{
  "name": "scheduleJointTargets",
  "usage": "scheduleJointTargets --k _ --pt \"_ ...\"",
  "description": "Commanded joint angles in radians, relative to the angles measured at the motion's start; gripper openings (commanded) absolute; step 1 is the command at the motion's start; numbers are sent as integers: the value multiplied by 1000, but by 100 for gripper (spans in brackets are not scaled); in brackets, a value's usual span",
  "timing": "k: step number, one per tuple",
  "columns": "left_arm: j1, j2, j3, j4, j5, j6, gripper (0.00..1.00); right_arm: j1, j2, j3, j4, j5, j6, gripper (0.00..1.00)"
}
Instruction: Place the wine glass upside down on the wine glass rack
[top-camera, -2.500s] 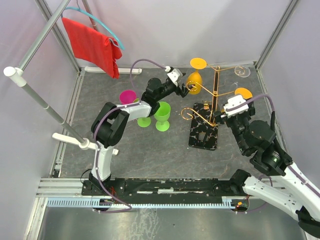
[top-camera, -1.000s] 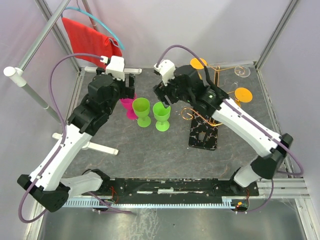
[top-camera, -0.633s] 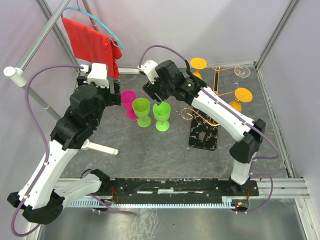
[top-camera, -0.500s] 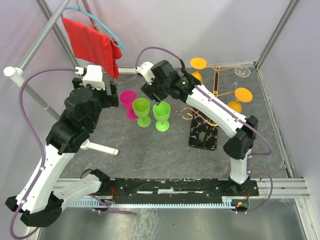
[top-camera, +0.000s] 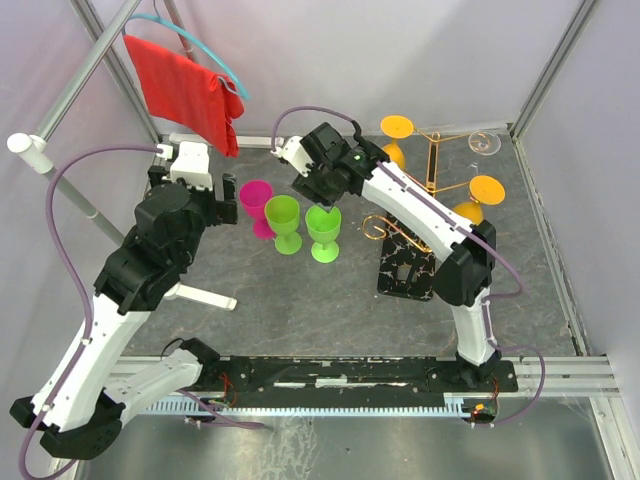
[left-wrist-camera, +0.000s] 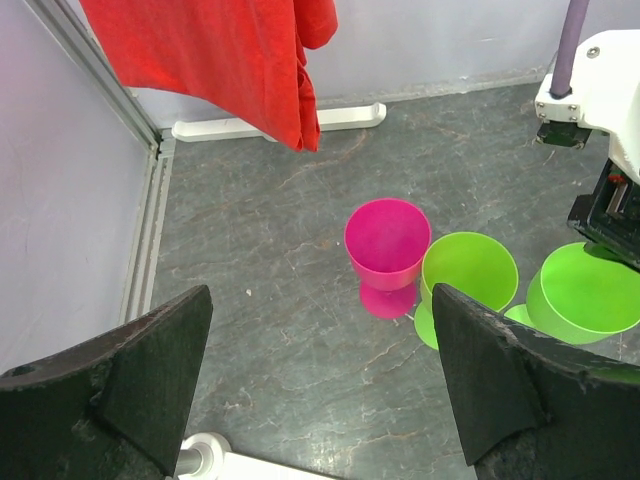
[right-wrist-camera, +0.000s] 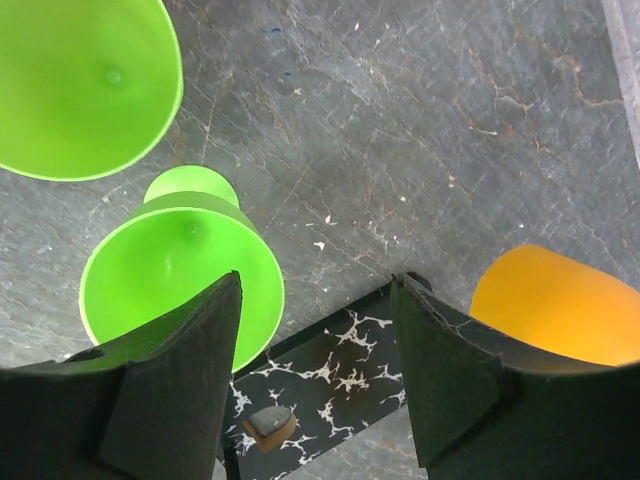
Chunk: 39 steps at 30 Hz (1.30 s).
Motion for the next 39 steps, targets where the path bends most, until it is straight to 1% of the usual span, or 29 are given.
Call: scheduleJointTargets --k 1,12,23,25,27,29,32,34,35,39 --pt "2 -13 -9 27 -19 3 97 -10 24 45 -29 -23 -38 68" --pt "2 -17 -27 52 -19 16 98 -11 57 12 -20 -70 -45 64" --pt "2 -14 -40 59 -18 15 99 -11 99 -6 -43 -108 -41 54" --pt "1 -15 -40 58 -16 13 99 -11 98 -11 -43 -113 -41 50" --pt "1 -15 -39 59 -16 12 99 -11 95 -12 -46 -112 -40 42" --pt "2 -15 -37 61 -15 11 99 -11 88 -10 -47 -111 -39 33" --pt "2 -11 -33 64 -5 5 99 -11 65 -12 -38 -93 -35 15" --pt "2 -10 -32 67 0 -4 99 -11 44 -15 -26 -68 -32 5" --pt "1 -10 -32 70 1 -10 99 -11 33 -16 -20 -53 -29 1" --pt "1 -8 -38 96 -11 -71 99 -12 -41 -29 12 16 -27 1"
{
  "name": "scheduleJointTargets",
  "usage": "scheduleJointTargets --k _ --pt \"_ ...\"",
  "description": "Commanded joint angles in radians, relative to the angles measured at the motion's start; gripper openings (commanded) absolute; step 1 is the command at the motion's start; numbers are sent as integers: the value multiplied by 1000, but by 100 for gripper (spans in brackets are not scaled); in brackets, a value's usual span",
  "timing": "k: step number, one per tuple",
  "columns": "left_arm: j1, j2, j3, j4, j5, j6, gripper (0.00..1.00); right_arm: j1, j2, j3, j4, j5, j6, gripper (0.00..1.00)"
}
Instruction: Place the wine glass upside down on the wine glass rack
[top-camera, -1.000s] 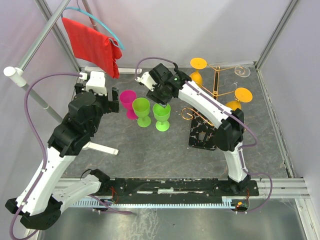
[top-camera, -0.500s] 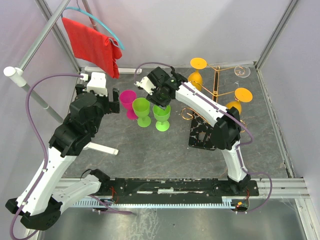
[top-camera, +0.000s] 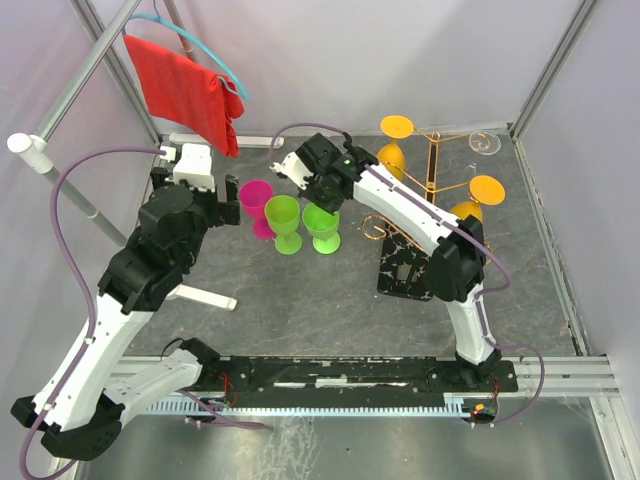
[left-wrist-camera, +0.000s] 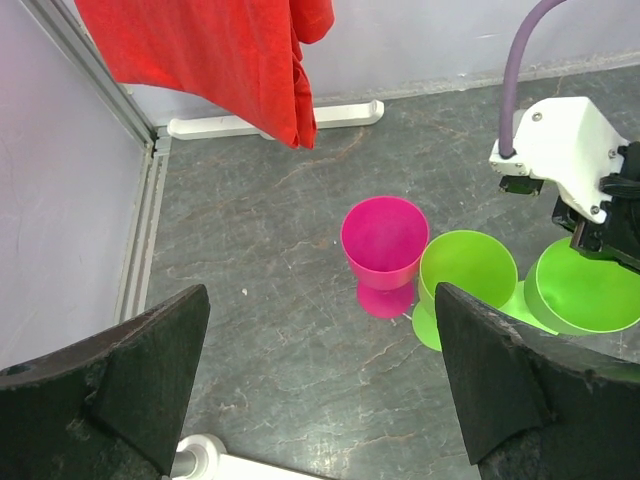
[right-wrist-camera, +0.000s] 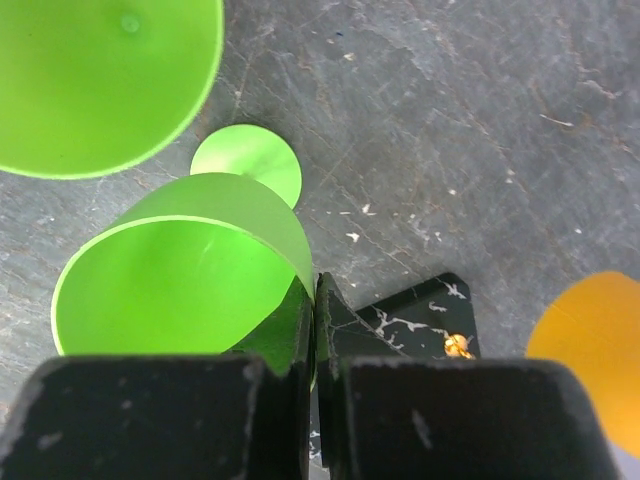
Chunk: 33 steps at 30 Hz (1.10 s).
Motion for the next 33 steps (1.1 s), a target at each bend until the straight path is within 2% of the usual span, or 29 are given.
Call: scheduleJointTargets --k 1,6,9,13,17,21,24,30,33 --pt "3 -1 -3 89 -19 -98 99 2 -139 -9 61 102 4 1" --pt "2 13 3 130 -19 -303 99 -3 -237 -4 96 207 3 1" --pt "1 44 34 107 -3 -454 99 -2 -305 -20 145 215 -7 1" --pt "2 107 107 50 61 -623 99 -1 -420 -103 281 200 -16 1" --pt "2 119 105 77 148 -749 99 -1 -548 -242 473 197 -18 1" --pt "2 75 23 186 233 -936 99 2 -697 -465 716 146 -8 1" --pt "1 30 -63 269 275 -1134 99 10 -776 -600 878 99 0 1" --pt "2 -37 -276 506 377 -1512 99 35 -848 -753 1086 48 6 1" --pt "2 -38 -304 517 371 -1571 99 50 -867 -801 1163 26 10 1"
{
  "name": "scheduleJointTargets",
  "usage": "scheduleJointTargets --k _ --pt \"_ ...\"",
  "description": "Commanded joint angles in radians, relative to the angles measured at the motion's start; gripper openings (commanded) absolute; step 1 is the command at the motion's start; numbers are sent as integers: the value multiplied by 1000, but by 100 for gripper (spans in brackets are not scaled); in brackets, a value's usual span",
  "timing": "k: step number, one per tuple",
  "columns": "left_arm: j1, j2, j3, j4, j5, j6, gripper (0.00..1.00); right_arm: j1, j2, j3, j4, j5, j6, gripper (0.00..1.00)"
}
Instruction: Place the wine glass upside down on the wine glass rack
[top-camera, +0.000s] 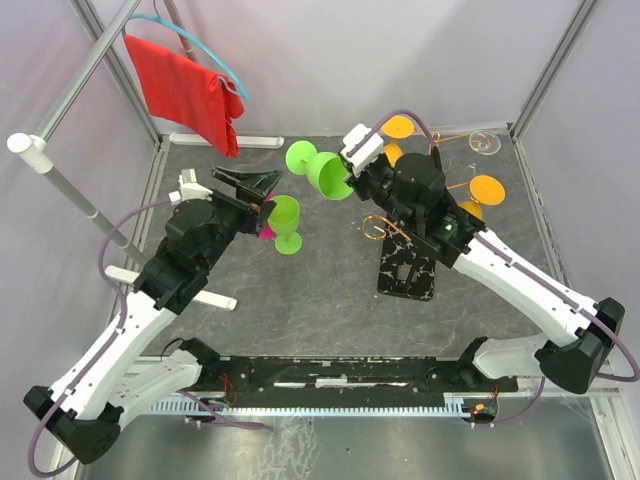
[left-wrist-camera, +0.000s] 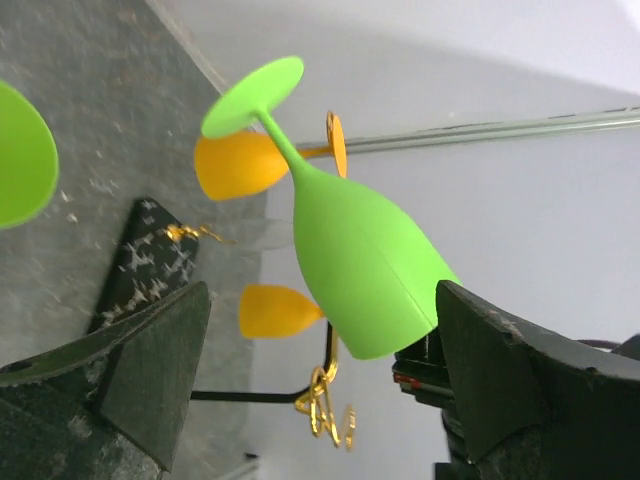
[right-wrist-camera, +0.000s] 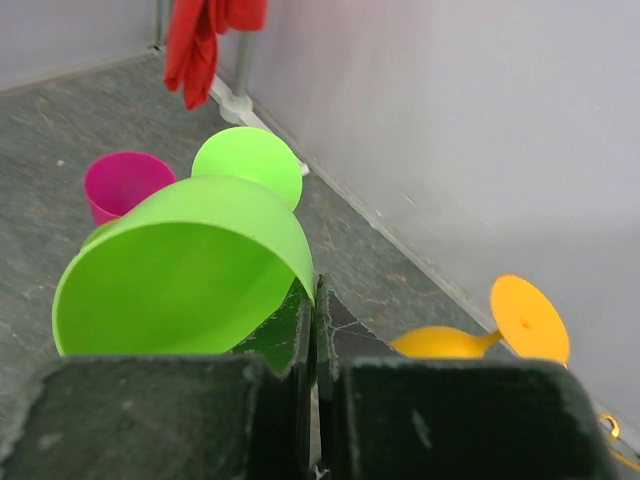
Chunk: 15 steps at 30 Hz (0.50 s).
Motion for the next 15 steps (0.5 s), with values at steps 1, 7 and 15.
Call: scheduleJointTargets --k 1,7,15 --pt "1 -9 -42 151 32 -253 99 26 -58 -49 251 -51 14 1" --pt "1 -43 -128 212 -46 -357 95 75 -63 -102 349 -55 -18 1" --pt "2 -64 -186 255 -122 -443 77 140 -56 -127 391 -49 -61 1"
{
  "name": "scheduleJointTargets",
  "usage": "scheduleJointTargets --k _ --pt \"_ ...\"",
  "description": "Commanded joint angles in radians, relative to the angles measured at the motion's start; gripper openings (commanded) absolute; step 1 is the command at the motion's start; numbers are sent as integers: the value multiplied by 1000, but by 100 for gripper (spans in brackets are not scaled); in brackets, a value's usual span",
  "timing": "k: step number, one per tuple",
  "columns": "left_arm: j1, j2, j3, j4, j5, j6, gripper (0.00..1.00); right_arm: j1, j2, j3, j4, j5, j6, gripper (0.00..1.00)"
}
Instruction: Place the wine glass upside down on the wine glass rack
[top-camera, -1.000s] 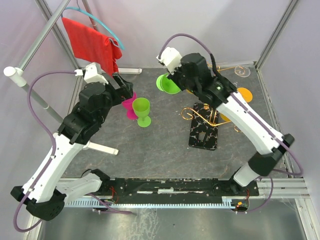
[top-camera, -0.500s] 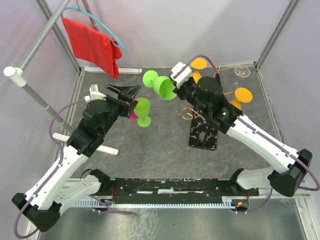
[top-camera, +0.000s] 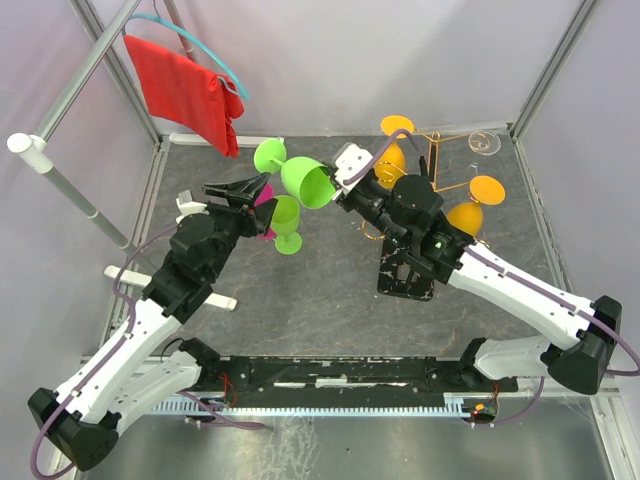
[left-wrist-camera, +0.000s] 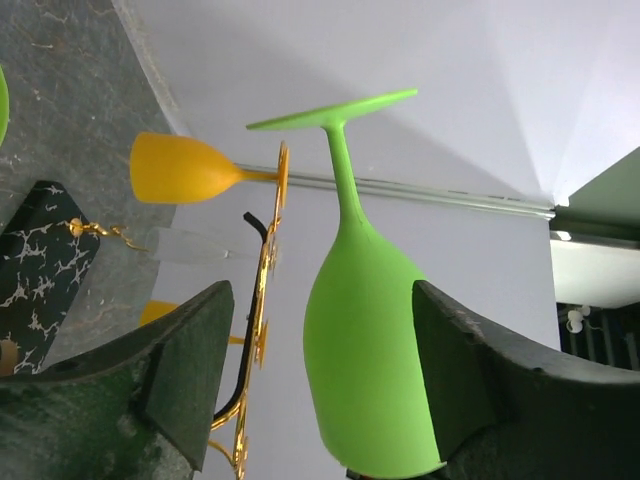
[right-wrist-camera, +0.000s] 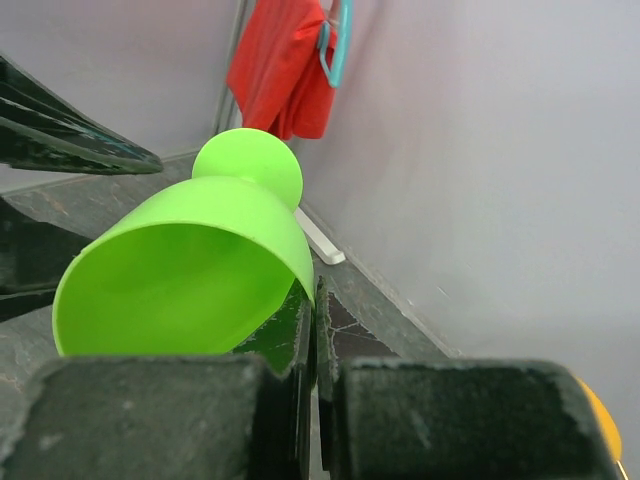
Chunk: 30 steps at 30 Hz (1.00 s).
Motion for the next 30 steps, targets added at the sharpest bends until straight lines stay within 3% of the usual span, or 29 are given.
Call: scheduleJointTargets --k 1,17,25,30 --pt "1 -18 -14 78 -74 -98 74 39 -23 -9 106 -8 -40 1" --pt "2 14 -35 121 -124 -113 50 135 -22 -28 108 30 -66 1" --pt "1 44 -26 149 -104 -94 31 163 -8 -49 139 76 -75 1" --pt "2 52 -13 137 -98 -86 13 173 -10 -48 139 106 -84 1"
